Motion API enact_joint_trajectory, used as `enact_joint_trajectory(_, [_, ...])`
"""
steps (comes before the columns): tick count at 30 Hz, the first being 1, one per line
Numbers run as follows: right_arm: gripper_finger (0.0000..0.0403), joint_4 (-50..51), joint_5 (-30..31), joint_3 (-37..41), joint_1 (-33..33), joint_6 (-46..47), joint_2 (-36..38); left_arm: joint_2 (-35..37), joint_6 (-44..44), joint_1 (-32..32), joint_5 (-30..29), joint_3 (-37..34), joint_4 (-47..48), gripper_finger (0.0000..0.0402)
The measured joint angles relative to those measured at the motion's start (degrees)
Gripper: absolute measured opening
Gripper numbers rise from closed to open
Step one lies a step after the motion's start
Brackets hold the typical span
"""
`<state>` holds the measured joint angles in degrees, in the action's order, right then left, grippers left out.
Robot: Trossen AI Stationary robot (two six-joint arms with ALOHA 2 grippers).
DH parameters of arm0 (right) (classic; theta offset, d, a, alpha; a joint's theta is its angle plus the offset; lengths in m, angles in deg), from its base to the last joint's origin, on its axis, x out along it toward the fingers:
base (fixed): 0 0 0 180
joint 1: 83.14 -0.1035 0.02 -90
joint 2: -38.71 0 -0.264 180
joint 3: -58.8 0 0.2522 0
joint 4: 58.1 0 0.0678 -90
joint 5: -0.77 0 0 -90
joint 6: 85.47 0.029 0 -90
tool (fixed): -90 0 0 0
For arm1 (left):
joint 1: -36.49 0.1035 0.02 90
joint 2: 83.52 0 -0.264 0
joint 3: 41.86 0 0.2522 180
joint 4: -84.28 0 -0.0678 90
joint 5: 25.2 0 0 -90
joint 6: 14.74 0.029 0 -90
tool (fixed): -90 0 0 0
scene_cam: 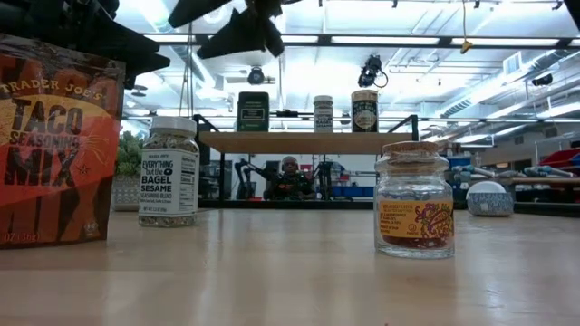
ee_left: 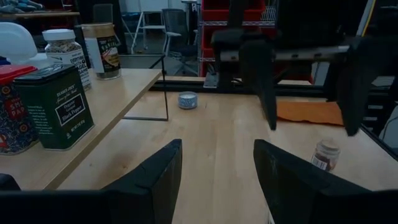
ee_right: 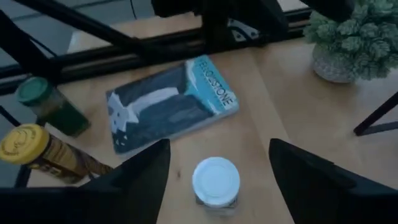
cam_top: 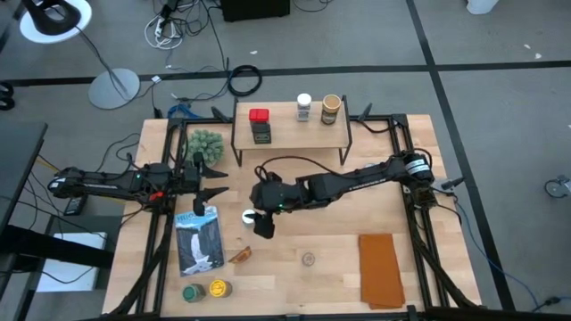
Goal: Shelf spices
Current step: Put the white seasoning bottle on the shelf
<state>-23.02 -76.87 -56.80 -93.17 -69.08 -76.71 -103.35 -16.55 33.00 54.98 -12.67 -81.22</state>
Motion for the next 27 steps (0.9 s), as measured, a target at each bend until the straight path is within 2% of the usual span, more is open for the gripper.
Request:
enact_joint_trajectory(7, [0.0256, 11.6, -4.5, -13.5, 1.6, -0.4, -8.3, 0.0, 0.0, 0.0, 0.0, 0.0, -0.1, 0.0204])
enact_joint_trajectory(13, [0.0256, 23.6, -7.4, -26.8, 1.7, -3.2, -17.4, 0.0, 0.0, 0.0, 0.0, 0.0, 0.0, 0.0204])
enact_joint_trajectory(16, [0.0259, 28.9, -10.7, -32.7, 1.8, -4.6, -20.8, 0.0, 0.0, 0.0, 0.0, 0.0, -0.1, 0.0204])
enact_joint_trajectory(21, [0.0264, 29.4, -12.7, -31.9, 2.3, -4.9, -21.9, 0.0, 0.0, 0.0, 0.0, 0.0, 0.0, 0.0204])
enact_joint_trajectory(27, [0.0257, 30.3, -8.3, -31.9, 3.3, -2.7, -22.3, 0.0, 0.0, 0.0, 0.0, 0.0, -0.1, 0.0204])
